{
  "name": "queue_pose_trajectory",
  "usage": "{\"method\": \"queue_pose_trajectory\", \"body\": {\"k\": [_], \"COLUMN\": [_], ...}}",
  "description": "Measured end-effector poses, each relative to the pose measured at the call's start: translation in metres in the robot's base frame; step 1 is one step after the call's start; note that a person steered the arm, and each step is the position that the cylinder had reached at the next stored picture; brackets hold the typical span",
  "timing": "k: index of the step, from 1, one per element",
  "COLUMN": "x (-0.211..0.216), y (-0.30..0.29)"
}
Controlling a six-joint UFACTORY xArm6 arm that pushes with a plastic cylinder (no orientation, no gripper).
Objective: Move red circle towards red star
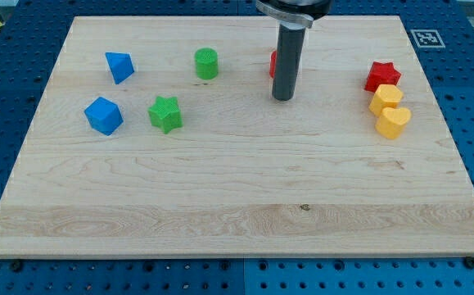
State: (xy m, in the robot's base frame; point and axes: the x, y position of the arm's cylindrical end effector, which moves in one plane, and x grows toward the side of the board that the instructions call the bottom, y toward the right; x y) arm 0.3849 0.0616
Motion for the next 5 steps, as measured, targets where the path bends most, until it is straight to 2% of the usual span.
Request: {"method": "queue_pose_trajectory", "body": {"k": [1,3,4,5], "x": [0.000,-0.029,-0.078,-0.107], "y": [-0.013,-0.040,-0.039,-0.031]}}
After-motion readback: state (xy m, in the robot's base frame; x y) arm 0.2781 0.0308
